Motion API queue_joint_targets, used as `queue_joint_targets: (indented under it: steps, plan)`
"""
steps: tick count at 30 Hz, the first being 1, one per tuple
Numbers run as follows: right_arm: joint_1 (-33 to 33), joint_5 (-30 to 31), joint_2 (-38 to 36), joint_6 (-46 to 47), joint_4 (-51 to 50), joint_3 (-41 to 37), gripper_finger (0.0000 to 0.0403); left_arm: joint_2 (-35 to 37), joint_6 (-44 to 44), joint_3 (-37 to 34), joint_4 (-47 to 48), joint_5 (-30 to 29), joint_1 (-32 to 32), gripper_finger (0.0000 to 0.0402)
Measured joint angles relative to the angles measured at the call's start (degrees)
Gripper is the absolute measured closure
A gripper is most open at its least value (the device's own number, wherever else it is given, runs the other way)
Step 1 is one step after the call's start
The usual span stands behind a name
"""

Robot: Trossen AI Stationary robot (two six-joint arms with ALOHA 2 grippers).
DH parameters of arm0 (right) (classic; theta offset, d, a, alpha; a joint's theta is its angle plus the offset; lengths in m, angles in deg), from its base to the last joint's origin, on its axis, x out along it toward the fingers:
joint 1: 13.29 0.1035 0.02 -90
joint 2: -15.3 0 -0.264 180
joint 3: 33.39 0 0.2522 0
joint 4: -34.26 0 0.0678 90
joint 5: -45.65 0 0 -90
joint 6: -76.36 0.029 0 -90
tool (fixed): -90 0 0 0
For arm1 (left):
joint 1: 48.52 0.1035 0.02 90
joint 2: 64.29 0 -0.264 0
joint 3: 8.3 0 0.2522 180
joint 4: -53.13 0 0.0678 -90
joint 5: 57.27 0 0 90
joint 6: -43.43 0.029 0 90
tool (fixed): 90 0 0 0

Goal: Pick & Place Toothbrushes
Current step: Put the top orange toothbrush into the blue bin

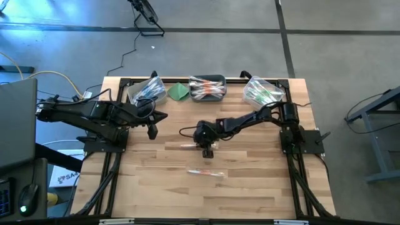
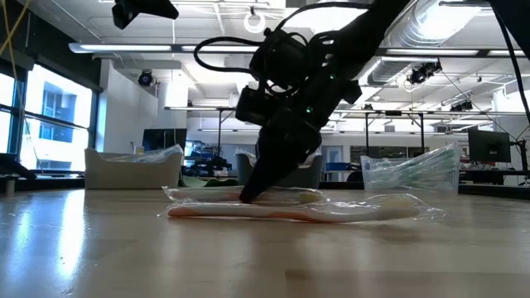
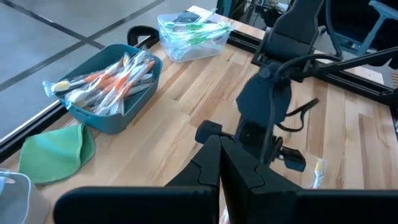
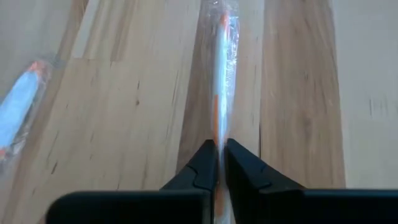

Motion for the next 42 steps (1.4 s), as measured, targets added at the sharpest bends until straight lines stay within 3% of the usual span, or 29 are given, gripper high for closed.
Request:
queue_joint_targets:
  steps: [6,24,30,37,42]
  plan:
    - [-1.4,1.0,-3.9,-2.8,-3.2,-0.4,0.0393,0.2,-4.4,0.0,-3.4,0.1,0.0,0.0401]
    - [-9.2,13.2,-22.3,-6.1,-7.0,-0.2,0.0394,2.0,0.2,0.0,-6.0,2.4,0.0,0.0401]
    - [-13.5,13.5,-23.6,-7.9,-5.6,-0.2,0.0395,1.4,2.2,0.0,-6.0,2.3,0.0,0.0401]
    - [-18.4,12.9,-23.6,-20.5,-2.8,-0.2,0.0395,0.7,5.9,0.0,-6.1,0.3,0.0,0.0401]
    - [-23.6,7.2,-23.6,-25.3,3.0,-0.1,0.0395,0.4,6.4,0.0,-6.1,0.2,0.0,0.0401]
